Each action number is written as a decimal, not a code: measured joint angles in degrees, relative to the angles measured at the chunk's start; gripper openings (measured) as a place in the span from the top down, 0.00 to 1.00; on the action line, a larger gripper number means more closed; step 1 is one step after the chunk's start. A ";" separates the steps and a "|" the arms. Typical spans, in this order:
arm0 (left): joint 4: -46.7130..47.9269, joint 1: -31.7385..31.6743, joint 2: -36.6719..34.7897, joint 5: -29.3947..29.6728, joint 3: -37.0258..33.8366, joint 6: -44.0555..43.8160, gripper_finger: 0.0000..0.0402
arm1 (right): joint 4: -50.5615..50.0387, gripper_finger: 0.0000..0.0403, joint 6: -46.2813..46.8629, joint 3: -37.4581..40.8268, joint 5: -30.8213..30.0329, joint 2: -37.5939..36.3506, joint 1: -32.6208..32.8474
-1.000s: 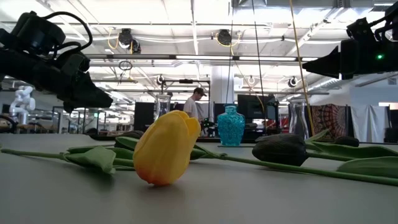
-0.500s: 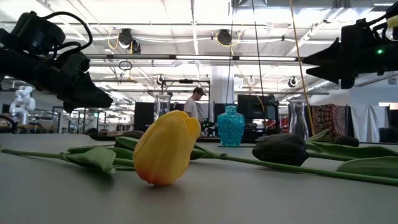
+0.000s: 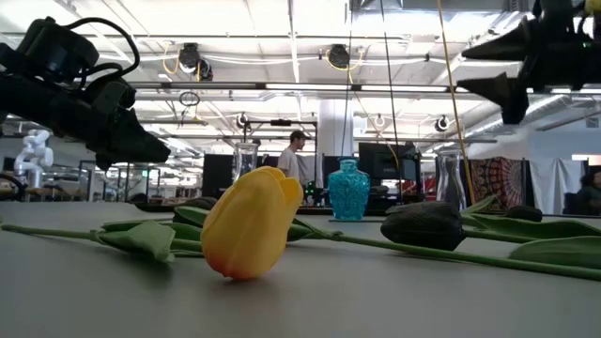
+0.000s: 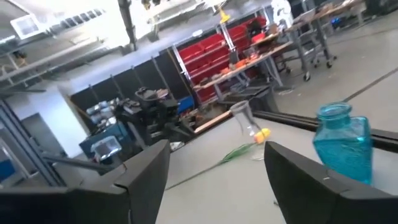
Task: Sort flowers into vase by color
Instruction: Put the black flower into the left transparent flower vase
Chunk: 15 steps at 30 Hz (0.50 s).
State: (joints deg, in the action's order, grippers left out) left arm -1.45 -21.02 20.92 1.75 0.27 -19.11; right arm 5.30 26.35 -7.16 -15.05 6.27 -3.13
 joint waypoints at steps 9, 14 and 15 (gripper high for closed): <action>0.00 -0.01 0.00 0.00 -0.02 0.01 0.72 | -11.68 0.47 0.01 -16.39 0.24 21.12 3.47; 0.00 -0.01 0.00 0.01 -0.01 0.00 0.72 | -23.10 0.47 0.82 -27.64 0.34 34.03 4.53; 0.00 0.00 0.01 0.01 0.00 0.00 0.72 | -25.85 0.47 1.48 -29.78 0.38 36.31 4.71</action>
State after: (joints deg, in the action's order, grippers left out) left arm -1.45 -21.02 20.93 1.76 0.27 -19.11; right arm -20.55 27.83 -36.94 -14.66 42.58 1.58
